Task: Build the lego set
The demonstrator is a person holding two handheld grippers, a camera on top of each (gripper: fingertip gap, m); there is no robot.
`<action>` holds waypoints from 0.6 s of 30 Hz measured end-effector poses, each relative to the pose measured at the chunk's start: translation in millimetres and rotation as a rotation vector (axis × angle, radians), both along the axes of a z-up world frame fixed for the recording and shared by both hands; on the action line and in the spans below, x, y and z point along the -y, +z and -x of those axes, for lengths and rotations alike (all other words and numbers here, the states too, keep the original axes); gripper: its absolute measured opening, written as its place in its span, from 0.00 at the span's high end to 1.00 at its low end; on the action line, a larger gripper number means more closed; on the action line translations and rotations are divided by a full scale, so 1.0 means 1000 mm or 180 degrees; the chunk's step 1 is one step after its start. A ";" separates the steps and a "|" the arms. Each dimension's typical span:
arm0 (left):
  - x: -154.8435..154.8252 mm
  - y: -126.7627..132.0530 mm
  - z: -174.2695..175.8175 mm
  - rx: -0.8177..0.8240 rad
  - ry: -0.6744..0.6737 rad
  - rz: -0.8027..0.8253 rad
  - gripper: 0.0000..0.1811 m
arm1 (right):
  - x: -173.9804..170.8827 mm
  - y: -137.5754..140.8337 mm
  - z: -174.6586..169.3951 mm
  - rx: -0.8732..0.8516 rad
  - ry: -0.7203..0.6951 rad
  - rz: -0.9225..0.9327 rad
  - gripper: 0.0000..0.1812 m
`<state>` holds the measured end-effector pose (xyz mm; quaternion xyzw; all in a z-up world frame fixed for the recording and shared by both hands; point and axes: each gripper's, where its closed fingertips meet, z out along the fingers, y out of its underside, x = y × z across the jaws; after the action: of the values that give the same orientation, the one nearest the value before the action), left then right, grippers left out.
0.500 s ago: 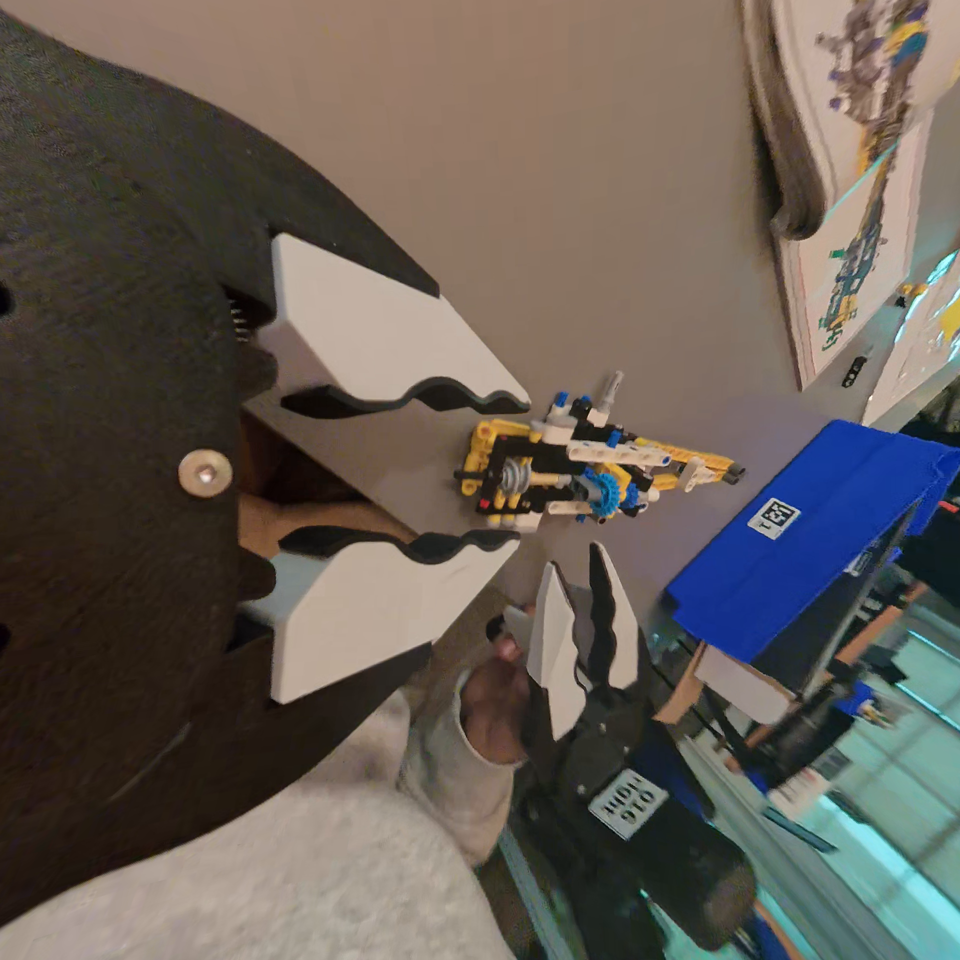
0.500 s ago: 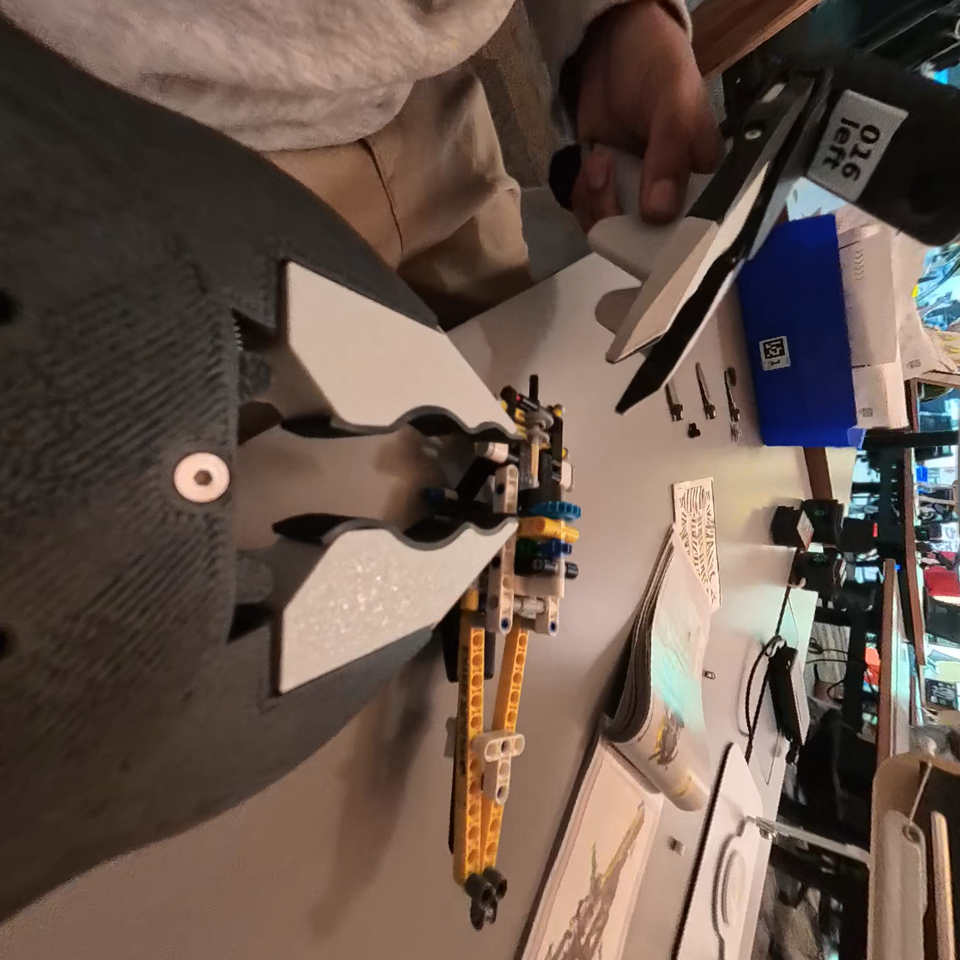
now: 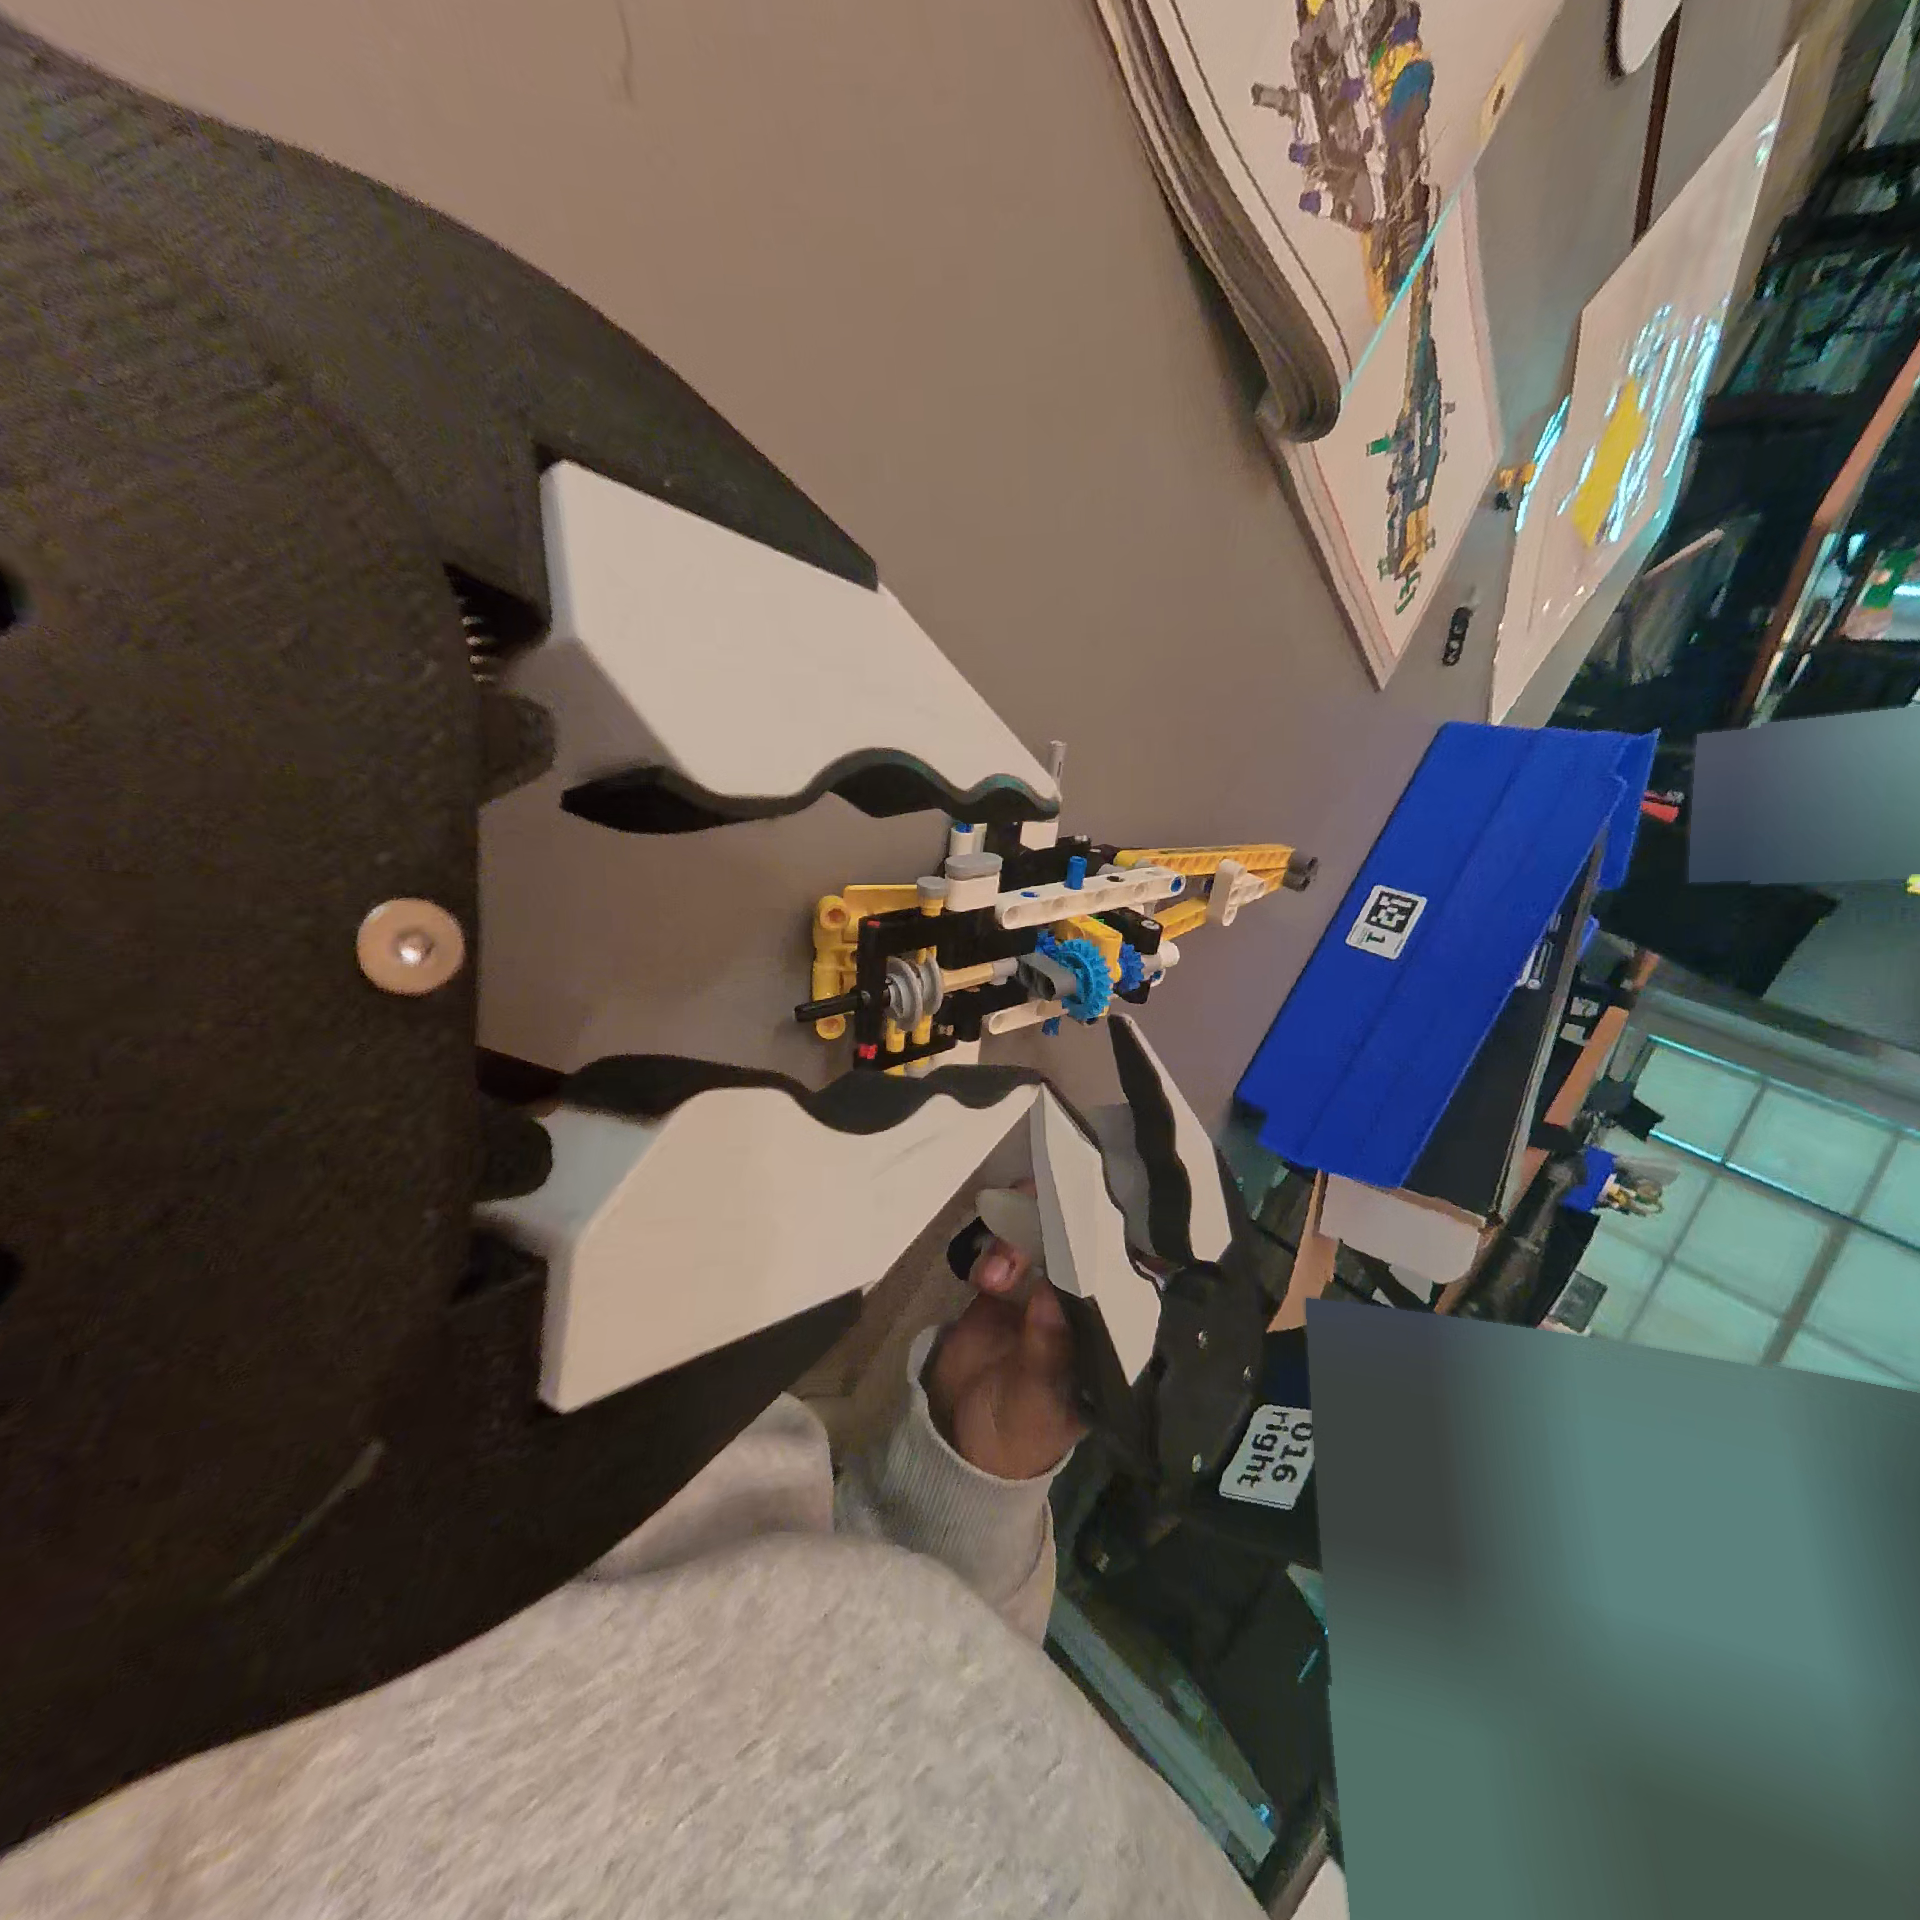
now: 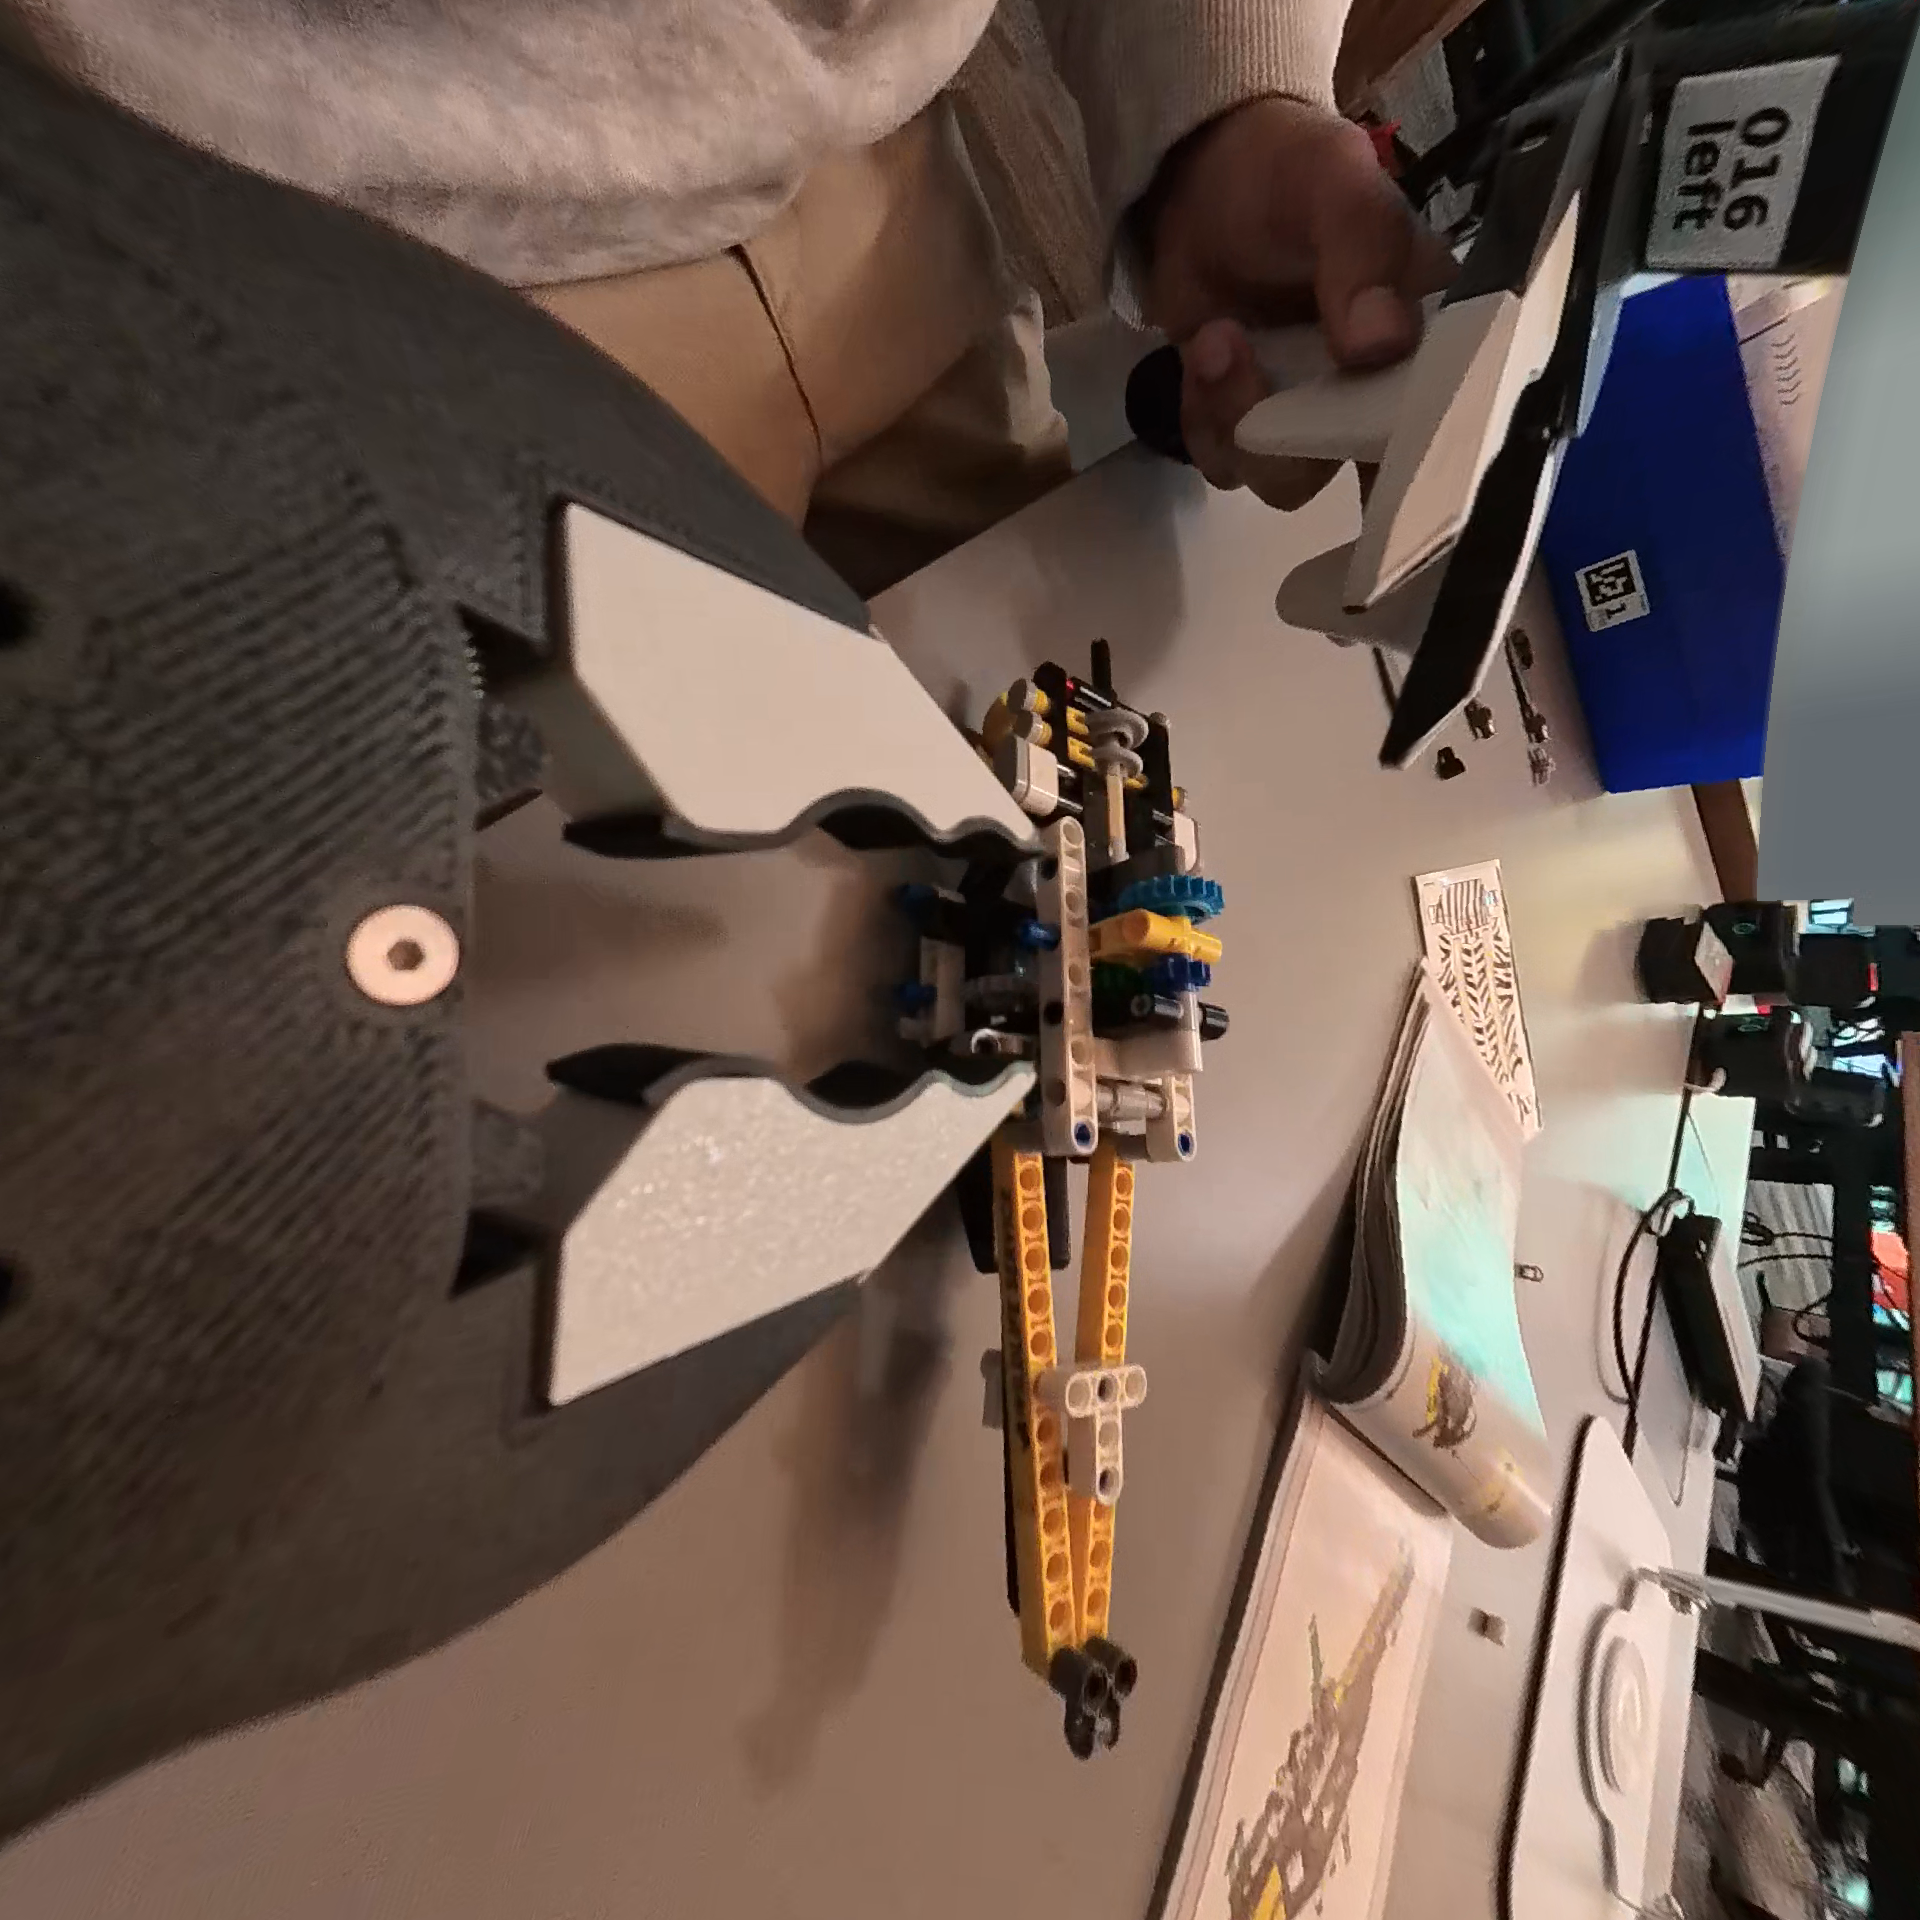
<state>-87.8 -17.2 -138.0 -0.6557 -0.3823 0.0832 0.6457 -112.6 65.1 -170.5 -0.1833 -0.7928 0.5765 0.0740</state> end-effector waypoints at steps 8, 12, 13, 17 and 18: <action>0.002 -0.002 0.004 0.0125 0.0023 -0.0083 0.75 | 0.003 -0.004 -0.001 -0.0019 0.0003 -0.0074 0.81; 0.002 -0.004 0.006 0.0185 0.0019 -0.0095 0.75 | 0.002 -0.003 0.002 0.0116 -0.0006 0.0014 0.82; 0.002 -0.005 0.006 0.0201 0.0019 -0.0106 0.75 | 0.002 -0.003 0.003 0.0152 -0.0010 0.0033 0.82; 0.003 -0.004 0.009 0.0266 0.0027 -0.0222 0.75 | 0.002 -0.003 0.004 0.0238 -0.0009 0.0077 0.82; 0.004 -0.004 0.010 0.0287 0.0027 -0.0265 0.75 | 0.002 -0.003 0.004 0.0245 -0.0004 0.0081 0.82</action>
<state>-97.4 -20.9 -141.7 -0.6297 -0.4169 0.0404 0.6542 -116.3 63.1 -173.1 -0.2068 -0.7876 0.5790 0.0414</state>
